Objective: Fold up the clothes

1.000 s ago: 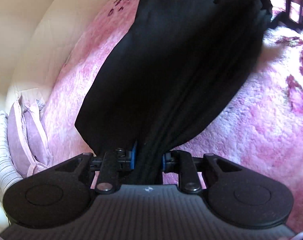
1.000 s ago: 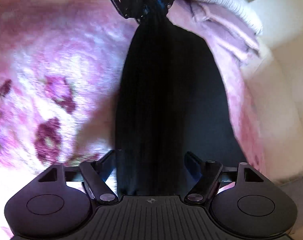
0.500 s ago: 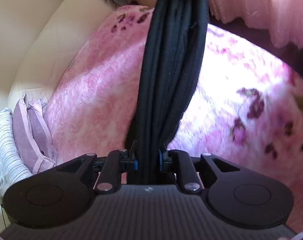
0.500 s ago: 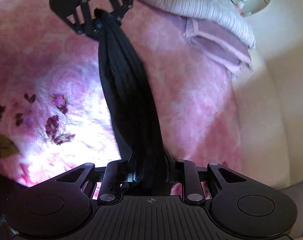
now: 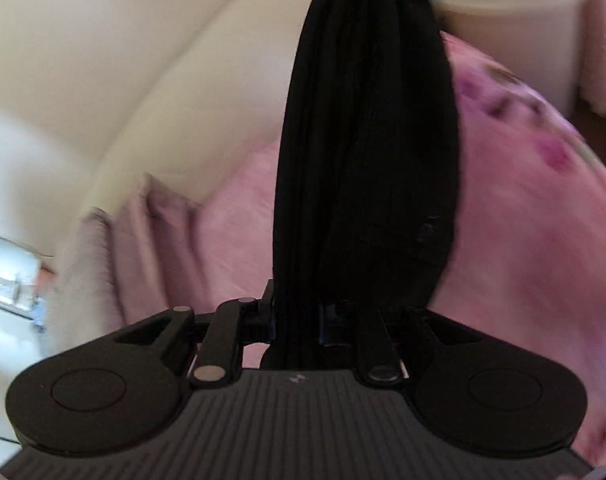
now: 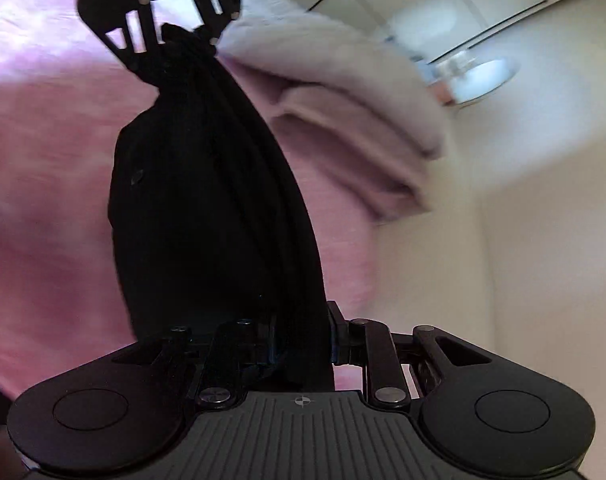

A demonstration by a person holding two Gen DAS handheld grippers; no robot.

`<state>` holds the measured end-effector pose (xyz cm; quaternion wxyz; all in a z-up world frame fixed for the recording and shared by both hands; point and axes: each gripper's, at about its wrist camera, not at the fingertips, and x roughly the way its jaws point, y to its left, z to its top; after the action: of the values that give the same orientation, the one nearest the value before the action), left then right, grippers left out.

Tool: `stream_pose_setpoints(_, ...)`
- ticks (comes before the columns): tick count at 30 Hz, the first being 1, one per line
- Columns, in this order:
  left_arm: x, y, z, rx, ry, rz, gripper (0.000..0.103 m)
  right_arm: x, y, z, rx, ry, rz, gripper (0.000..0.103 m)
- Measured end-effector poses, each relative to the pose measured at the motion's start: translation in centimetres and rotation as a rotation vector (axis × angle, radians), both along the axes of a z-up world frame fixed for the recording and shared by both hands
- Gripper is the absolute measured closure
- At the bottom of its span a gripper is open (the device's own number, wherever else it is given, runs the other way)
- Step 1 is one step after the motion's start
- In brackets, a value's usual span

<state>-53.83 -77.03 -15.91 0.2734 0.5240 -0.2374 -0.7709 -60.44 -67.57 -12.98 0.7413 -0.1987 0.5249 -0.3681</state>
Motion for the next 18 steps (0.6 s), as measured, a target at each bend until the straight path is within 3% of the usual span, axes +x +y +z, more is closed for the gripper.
stream_pose_setpoints(2,-3.7,-1.9,-0.2,-0.035,0.009,0.032,0.088,-3.8,-4.1,-0.1,-0.047,-0.018,0.003,0.081)
stream_pose_setpoints(4,-7.1,-3.1,-2.6,-0.044,0.001,0.051,0.088,-7.1,-7.5,-2.3,-0.072,-0.013,-0.001,0.081)
stream_pose_setpoints(7,-11.2,-4.0,-9.5,-0.021,-0.037,0.065,0.088,-11.0,-10.3,-8.5,-0.073,0.012,-0.012,0.081)
stream_pose_setpoints(11,-14.2,-3.1,-18.4,0.088,-0.112,0.061,0.087,-14.3,-12.2,-18.4,0.08,0.058,-0.045,0.08)
stream_pose_setpoints(12,-14.7,-2.7,-20.4,0.116,-0.131,0.058,0.087,-14.7,-11.8,-19.4,0.1,0.052,-0.053,0.08)
stream_pose_setpoints(16,-13.7,-2.3,-20.2,0.169,-0.124,0.076,0.085,-16.1,-10.3,-23.3,0.18,0.027,-0.085,0.078)
stream_pose_setpoints(18,-13.2,-2.2,-20.0,0.195,-0.12,0.085,0.084,-15.8,-9.9,-23.0,0.19,0.002,-0.104,0.077)
